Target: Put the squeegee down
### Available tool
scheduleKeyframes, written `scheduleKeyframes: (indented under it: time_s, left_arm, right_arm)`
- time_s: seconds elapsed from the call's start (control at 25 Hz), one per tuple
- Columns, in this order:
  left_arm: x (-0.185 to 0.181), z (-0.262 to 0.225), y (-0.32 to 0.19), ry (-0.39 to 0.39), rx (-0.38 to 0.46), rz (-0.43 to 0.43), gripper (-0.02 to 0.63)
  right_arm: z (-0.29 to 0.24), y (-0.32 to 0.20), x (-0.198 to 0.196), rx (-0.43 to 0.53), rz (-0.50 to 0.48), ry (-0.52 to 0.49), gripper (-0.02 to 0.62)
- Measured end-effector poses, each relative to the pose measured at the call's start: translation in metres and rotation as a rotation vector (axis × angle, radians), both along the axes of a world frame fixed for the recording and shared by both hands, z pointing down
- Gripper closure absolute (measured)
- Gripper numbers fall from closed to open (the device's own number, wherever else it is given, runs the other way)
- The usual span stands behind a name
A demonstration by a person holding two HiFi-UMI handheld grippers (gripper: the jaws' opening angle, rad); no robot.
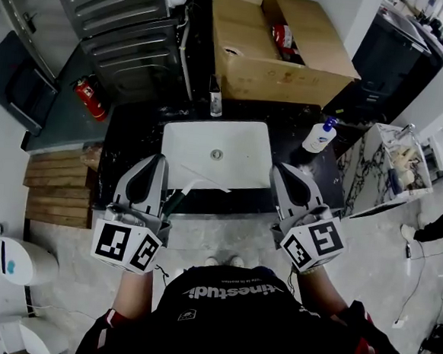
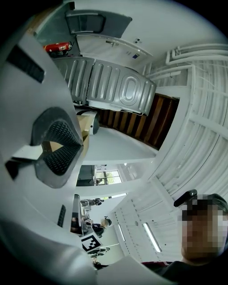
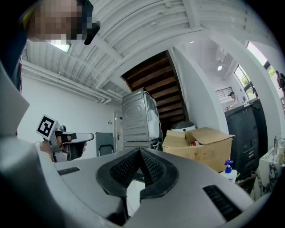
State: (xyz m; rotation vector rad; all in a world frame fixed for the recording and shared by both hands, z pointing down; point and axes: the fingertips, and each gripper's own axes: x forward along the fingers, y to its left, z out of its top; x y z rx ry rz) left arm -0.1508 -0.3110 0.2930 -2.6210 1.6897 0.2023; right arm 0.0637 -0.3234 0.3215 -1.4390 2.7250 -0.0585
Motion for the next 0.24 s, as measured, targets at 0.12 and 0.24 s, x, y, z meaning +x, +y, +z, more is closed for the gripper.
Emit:
scheduleKeyframes:
  time_s: [0.12, 0.24]
  left_arm:
    - [-0.0002, 0.0004, 0.0006, -0.006, -0.003, 0.0, 0.594]
    - [-0.0018, -0.0007, 0.0014, -0.01, -0.004, -0.005, 0.594]
  right_arm:
    - [-0.0008, 0.0011, 0.0003, 0.0, -0.003, 0.0, 0.557]
    - [-0.003, 0.002, 0.0004, 0.001, -0.006, 0.0, 0.557]
